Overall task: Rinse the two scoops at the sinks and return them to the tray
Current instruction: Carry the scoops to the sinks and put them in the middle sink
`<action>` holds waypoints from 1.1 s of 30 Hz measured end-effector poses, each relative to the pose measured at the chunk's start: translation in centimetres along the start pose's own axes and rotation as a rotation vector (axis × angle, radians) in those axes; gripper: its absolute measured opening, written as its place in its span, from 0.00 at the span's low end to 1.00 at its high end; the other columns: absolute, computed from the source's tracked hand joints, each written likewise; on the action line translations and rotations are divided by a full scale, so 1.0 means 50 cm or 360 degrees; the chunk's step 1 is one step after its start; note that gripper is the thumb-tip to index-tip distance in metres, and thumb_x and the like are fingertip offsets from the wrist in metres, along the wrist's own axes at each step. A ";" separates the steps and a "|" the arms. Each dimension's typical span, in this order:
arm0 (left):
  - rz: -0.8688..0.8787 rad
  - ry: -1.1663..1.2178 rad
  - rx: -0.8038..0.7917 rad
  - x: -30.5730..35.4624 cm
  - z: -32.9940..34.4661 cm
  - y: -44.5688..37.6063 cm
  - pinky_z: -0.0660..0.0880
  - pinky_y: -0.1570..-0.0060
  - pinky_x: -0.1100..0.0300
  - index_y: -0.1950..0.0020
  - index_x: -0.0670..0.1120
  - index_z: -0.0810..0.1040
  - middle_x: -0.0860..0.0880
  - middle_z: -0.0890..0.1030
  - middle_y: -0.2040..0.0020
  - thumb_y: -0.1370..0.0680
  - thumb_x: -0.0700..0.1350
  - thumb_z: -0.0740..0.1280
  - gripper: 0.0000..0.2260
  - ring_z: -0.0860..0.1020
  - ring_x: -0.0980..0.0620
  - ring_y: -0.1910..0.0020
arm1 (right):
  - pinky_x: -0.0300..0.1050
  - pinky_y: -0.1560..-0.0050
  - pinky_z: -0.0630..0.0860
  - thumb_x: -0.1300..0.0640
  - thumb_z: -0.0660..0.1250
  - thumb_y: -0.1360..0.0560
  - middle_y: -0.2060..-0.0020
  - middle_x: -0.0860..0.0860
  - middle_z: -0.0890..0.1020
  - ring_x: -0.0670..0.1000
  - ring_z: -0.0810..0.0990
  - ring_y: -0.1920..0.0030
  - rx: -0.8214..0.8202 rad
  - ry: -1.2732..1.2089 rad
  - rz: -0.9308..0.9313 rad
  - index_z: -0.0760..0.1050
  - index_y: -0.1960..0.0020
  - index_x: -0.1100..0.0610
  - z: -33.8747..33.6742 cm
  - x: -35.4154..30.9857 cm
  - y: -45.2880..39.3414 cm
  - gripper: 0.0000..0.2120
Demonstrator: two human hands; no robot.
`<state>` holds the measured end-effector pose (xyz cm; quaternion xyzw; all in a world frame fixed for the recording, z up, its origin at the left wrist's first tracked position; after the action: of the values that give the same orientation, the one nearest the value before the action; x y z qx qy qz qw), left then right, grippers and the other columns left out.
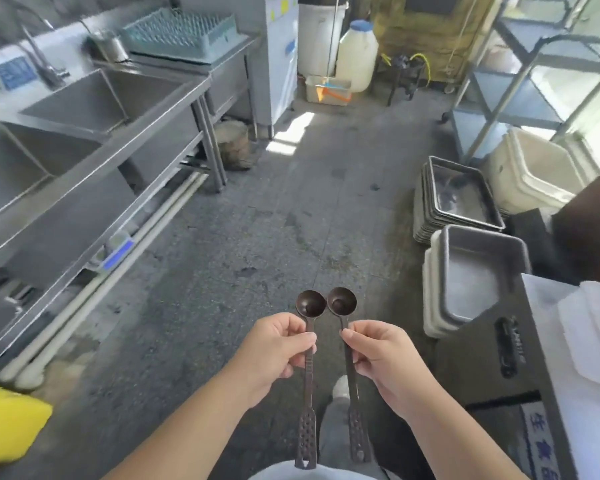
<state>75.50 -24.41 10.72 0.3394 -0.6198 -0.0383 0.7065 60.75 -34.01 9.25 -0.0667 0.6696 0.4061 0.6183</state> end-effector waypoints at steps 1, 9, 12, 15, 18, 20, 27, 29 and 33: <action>-0.0002 0.0029 0.0049 0.011 -0.020 -0.021 0.62 0.75 0.64 0.60 0.44 0.76 0.48 0.82 0.65 0.24 0.37 0.68 0.06 0.73 0.56 0.74 | 0.45 0.65 0.59 0.63 0.68 0.23 0.69 0.56 0.69 0.51 0.65 0.68 -0.0046 0.0013 0.0003 0.76 0.61 0.66 0.013 -0.015 -0.038 0.09; 0.0024 0.0227 0.0506 0.136 -0.186 -0.210 0.63 0.76 0.64 0.59 0.44 0.76 0.48 0.82 0.65 0.24 0.37 0.67 0.05 0.73 0.57 0.74 | 0.43 0.66 0.60 0.64 0.68 0.23 0.72 0.53 0.69 0.48 0.67 0.71 -0.0494 0.0158 0.0075 0.75 0.62 0.62 0.132 -0.166 -0.370 0.09; 0.0046 0.0324 0.0683 0.187 -0.249 -0.251 0.62 0.76 0.64 0.59 0.44 0.76 0.48 0.82 0.65 0.24 0.37 0.68 0.05 0.73 0.56 0.74 | 0.43 0.67 0.62 0.64 0.69 0.23 0.70 0.56 0.71 0.49 0.68 0.71 -0.0697 0.0224 0.0068 0.76 0.59 0.66 0.194 -0.237 -0.471 0.08; 0.0040 0.0401 0.0848 0.221 -0.314 -0.278 0.62 0.76 0.64 0.59 0.43 0.77 0.48 0.82 0.65 0.24 0.37 0.67 0.05 0.73 0.57 0.75 | 0.41 0.69 0.63 0.63 0.70 0.24 0.67 0.58 0.71 0.50 0.68 0.70 -0.0859 0.0299 0.0093 0.75 0.59 0.71 0.268 -0.290 -0.558 0.11; 0.0037 0.0518 0.0970 0.235 -0.383 -0.303 0.63 0.76 0.65 0.59 0.43 0.76 0.48 0.82 0.64 0.24 0.37 0.67 0.04 0.74 0.57 0.74 | 0.38 0.70 0.63 0.64 0.69 0.24 0.72 0.52 0.71 0.47 0.68 0.71 -0.0973 0.0413 0.0120 0.76 0.66 0.59 0.350 -0.318 -0.624 0.13; 0.0044 0.0587 0.1031 0.239 -0.434 -0.320 0.63 0.76 0.64 0.59 0.43 0.76 0.47 0.83 0.64 0.23 0.37 0.67 0.05 0.74 0.56 0.73 | 0.38 0.70 0.63 0.65 0.68 0.23 0.73 0.51 0.71 0.47 0.68 0.72 -0.1039 0.0478 0.0153 0.76 0.68 0.56 0.406 -0.327 -0.666 0.15; 0.0083 0.0734 0.1209 0.252 -0.666 -0.391 0.63 0.75 0.62 0.60 0.43 0.77 0.48 0.82 0.66 0.24 0.38 0.68 0.06 0.73 0.56 0.74 | 0.42 0.69 0.59 0.65 0.68 0.24 0.72 0.53 0.70 0.48 0.66 0.71 -0.1203 0.0526 0.0162 0.76 0.65 0.60 0.641 -0.362 -0.820 0.11; 0.0095 0.0742 0.1225 0.270 -0.747 -0.408 0.64 0.74 0.63 0.61 0.44 0.77 0.49 0.82 0.66 0.24 0.38 0.68 0.06 0.74 0.56 0.73 | 0.42 0.69 0.58 0.65 0.68 0.24 0.73 0.53 0.70 0.47 0.66 0.72 -0.1210 0.0592 0.0169 0.78 0.68 0.57 0.717 -0.377 -0.861 0.14; 0.0117 0.0718 0.1288 0.313 -0.905 -0.424 0.65 0.74 0.63 0.60 0.43 0.77 0.49 0.83 0.65 0.24 0.38 0.68 0.05 0.74 0.56 0.73 | 0.43 0.68 0.60 0.66 0.68 0.24 0.73 0.52 0.72 0.47 0.67 0.72 -0.1274 0.0652 0.0166 0.80 0.69 0.56 0.870 -0.420 -0.928 0.16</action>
<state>127.64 -28.55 12.77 0.5654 -0.4273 0.3066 0.6354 126.60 -46.11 10.49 -0.3458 0.5708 0.6422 0.3771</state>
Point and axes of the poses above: each hand's wrist, its own y-axis away from the middle knuckle, its own z-axis out of the palm, x = y × z, the point moved 5 cm from there along -y, towards the middle knuckle
